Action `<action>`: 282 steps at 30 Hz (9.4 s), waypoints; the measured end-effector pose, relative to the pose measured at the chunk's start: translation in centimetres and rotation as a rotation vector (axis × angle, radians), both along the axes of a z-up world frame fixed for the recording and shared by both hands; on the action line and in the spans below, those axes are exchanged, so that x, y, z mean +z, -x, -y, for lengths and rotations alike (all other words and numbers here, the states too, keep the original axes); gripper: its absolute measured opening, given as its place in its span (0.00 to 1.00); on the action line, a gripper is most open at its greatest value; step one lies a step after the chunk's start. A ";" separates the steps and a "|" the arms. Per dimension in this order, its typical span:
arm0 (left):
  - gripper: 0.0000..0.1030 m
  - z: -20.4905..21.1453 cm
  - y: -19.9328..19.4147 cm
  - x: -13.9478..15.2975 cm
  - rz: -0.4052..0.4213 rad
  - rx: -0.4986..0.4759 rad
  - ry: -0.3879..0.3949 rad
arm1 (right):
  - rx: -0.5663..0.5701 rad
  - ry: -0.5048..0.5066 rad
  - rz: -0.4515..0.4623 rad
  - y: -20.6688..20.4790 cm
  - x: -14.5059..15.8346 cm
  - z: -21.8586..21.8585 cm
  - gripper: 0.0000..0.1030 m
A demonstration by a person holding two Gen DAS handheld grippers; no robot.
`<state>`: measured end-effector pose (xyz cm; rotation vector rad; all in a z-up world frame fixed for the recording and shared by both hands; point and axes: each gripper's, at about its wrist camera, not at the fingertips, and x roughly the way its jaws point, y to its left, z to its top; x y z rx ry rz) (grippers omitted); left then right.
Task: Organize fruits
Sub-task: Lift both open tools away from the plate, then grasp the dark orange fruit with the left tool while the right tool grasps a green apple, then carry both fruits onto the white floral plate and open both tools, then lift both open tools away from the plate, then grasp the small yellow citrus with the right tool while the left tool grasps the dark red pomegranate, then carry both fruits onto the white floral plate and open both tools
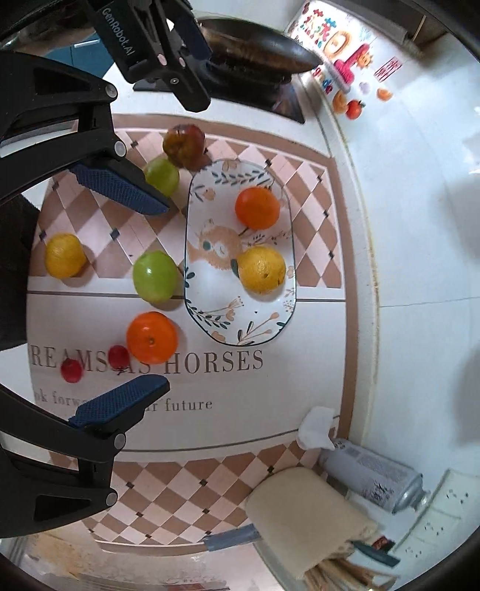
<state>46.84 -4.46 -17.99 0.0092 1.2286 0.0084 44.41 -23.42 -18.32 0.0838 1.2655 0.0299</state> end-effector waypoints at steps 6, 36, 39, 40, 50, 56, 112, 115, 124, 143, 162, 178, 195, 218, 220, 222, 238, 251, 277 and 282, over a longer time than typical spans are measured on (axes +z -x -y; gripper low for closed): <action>0.89 0.1 3.2 2.9 0.073 -0.017 -0.009 | -0.021 -0.016 0.032 3.1 2.8 0.2 0.88; 0.99 -5.4 5.3 -4.4 -0.091 0.130 0.031 | -0.099 -0.199 -0.135 2.7 -5.7 1.0 0.88; 0.99 -6.1 5.7 -7.6 -0.168 0.151 0.034 | -0.094 -0.184 -0.174 1.4 -8.7 0.9 0.88; 0.99 -6.1 5.9 -8.5 -0.196 0.150 0.026 | -0.087 -0.173 -0.192 0.8 -9.8 0.8 0.88; 0.99 -5.0 6.6 -15.7 -0.377 0.096 0.025 | -0.033 -0.147 -0.271 -3.3 -14.9 0.3 0.87; 0.95 -4.0 6.7 -17.4 -0.402 0.064 0.031 | 0.046 -0.118 -0.265 -4.9 -14.8 -1.8 0.87; 0.52 0.7 1.8 -10.6 -0.285 0.065 0.215 | -0.004 -0.361 -0.254 -1.2 -13.5 -0.3 0.64; 0.52 0.9 -1.1 -8.5 -0.244 0.070 0.240 | -0.004 -0.330 -0.213 -3.7 -11.9 0.2 0.64; 0.52 0.0 -9.1 -11.7 -0.315 0.090 0.178 | 0.017 -0.186 -0.283 -10.7 -14.9 0.2 0.64; 0.86 0.2 -11.5 -17.0 -0.477 0.094 0.288 | 0.042 -0.140 -0.342 -11.4 -16.7 0.3 0.79; 0.86 -1.5 -3.4 -9.2 -0.205 0.063 0.041 | 0.030 -0.047 -0.170 -5.5 -8.7 0.4 0.90; 0.86 -0.6 2.5 -0.9 -0.028 -0.005 0.023 | 0.011 -0.043 -0.005 1.9 -0.2 -0.3 0.90; 0.86 -0.6 6.9 4.7 0.095 -0.042 0.037 | 0.017 -0.053 0.114 7.0 6.2 -0.8 0.90; 0.95 -4.4 7.9 -2.2 -0.057 0.067 -0.006 | -0.052 -0.327 -0.328 7.7 -11.1 -0.1 0.90; 0.95 -5.1 8.0 -3.3 -0.084 0.081 -0.007 | -0.056 -0.333 -0.374 7.9 -13.4 -0.4 0.90; 0.95 -6.0 8.0 -4.6 -0.114 0.103 -0.006 | -0.053 -0.318 -0.400 8.1 -15.3 -0.9 0.90; 0.95 -11.3 2.8 -9.0 -0.202 0.227 0.096 | 0.027 -0.222 -0.382 6.3 -17.6 -2.9 0.60; 0.95 -9.8 -5.9 -14.1 -0.272 0.129 0.119 | 0.000 -0.216 -0.382 1.5 -17.7 -1.3 0.60; 0.59 -8.6 2.2 -14.6 -0.389 0.121 0.200 | 0.014 -0.213 -0.467 2.3 -19.9 -2.2 0.60; 0.59 -7.3 3.4 -15.4 -0.393 0.111 0.176 | 0.026 -0.220 -0.497 2.4 -20.3 -2.3 0.65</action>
